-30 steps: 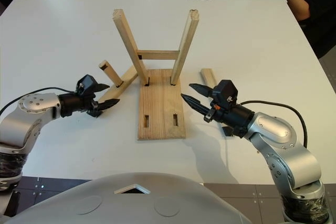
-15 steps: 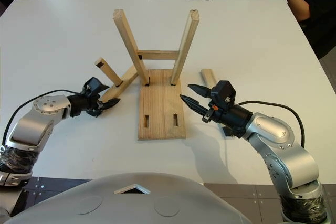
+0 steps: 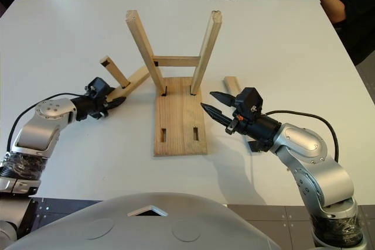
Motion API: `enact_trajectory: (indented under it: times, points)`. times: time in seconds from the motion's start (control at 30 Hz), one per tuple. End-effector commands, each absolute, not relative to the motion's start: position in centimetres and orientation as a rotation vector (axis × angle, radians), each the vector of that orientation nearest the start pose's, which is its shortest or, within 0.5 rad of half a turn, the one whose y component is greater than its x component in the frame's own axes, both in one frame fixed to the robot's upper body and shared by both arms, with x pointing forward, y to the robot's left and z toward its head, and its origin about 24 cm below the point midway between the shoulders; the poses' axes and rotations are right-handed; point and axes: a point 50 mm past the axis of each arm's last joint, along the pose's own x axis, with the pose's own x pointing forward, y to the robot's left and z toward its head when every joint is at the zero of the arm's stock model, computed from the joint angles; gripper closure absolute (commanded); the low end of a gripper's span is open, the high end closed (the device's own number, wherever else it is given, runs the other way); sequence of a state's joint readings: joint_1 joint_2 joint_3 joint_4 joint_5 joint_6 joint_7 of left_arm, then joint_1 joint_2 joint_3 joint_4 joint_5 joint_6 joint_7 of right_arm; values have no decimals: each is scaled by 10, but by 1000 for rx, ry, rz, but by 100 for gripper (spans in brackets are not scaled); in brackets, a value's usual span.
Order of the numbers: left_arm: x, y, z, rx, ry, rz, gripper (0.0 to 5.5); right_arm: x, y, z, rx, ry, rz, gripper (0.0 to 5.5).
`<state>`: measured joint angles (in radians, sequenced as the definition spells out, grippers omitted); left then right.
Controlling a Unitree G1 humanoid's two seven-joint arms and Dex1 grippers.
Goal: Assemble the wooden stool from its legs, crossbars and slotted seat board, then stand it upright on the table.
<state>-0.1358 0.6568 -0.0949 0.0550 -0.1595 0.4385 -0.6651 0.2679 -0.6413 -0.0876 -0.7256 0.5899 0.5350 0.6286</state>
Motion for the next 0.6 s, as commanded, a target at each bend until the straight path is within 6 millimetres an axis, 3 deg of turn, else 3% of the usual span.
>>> enact_trajectory:
  times: [0.03, 0.1, 0.17, 0.23, 0.33, 0.43, 0.6]
  points:
    - [290, 275, 93, 350, 376, -431, 345, 175, -177, 136, -65, 105, 887, 359]
    - [302, 287, 123, 308, 254, -391, 347, 178, -177, 150, -24, 35, 892, 359]
    - [309, 285, 158, 192, 102, -425, 347, 182, -177, 167, 36, -51, 906, 359]
    - [308, 269, 202, 29, -68, -552, 347, 184, -174, 187, 99, -137, 936, 359]
    - [282, 237, 250, -120, -244, -883, 347, 188, -168, 207, 162, -210, 1002, 359]
    - [256, 205, 265, -192, -299, -1152, 347, 194, -162, 220, 196, -243, 1065, 359]
    - [244, 165, 260, -306, -244, -1381, 347, 198, -158, 238, 259, -256, 1172, 318]
